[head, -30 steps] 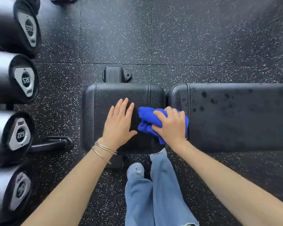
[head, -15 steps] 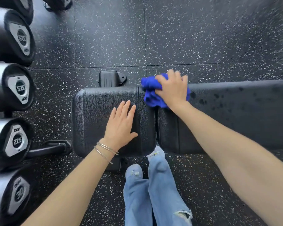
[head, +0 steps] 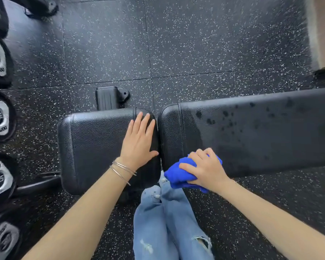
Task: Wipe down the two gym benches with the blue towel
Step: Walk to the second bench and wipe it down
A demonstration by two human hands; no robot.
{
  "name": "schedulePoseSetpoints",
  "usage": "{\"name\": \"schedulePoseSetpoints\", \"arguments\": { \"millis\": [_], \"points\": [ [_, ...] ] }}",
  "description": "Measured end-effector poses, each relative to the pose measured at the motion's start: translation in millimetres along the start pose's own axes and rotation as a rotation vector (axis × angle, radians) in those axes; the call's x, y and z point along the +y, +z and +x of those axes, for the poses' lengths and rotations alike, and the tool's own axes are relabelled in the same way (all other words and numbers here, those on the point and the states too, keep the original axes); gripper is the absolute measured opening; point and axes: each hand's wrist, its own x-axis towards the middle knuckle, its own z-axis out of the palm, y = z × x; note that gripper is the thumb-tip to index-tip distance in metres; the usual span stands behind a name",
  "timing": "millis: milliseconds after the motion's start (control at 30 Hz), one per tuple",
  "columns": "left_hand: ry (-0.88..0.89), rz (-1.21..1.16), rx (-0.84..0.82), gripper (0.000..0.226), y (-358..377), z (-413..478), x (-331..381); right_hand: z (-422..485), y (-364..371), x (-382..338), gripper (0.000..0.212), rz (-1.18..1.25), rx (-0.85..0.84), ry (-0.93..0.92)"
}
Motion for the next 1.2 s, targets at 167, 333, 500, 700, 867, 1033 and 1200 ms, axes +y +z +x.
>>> {"name": "schedulePoseSetpoints", "arguments": {
  "millis": [167,333,500,700,867,1033,1200],
  "points": [
    [0.011,0.006,-0.027,0.106,-2.7,12.2,5.8,92.3,-1.1,58.5,0.048,-0.076,0.054,0.314],
    [0.041,-0.013,-0.017,0.107,-9.2,25.7,12.0,151.1,-26.8,119.3,0.043,-0.066,-0.202,0.61],
    [0.135,-0.023,-0.022,0.108,-13.3,36.7,20.0,55.4,-50.0,188.1,0.04,-0.133,-0.13,1.154],
    [0.21,0.0,-0.047,0.108,-11.7,45.3,28.8,35.2,-42.5,173.8,0.04,-0.019,0.033,1.634],
    [0.227,0.058,-0.057,0.104,-12.6,47.3,27.9,73.8,-27.9,108.5,0.038,0.003,0.029,1.368],
    [0.249,0.104,-0.034,0.099,-17.2,47.5,30.5,19.9,-17.9,58.1,0.036,-0.058,0.037,0.697],
    [0.38,0.145,-0.045,0.096,-25.5,57.1,39.1,-73.7,-31.9,91.4,0.04,-0.136,-0.037,0.888]
  ]
}}
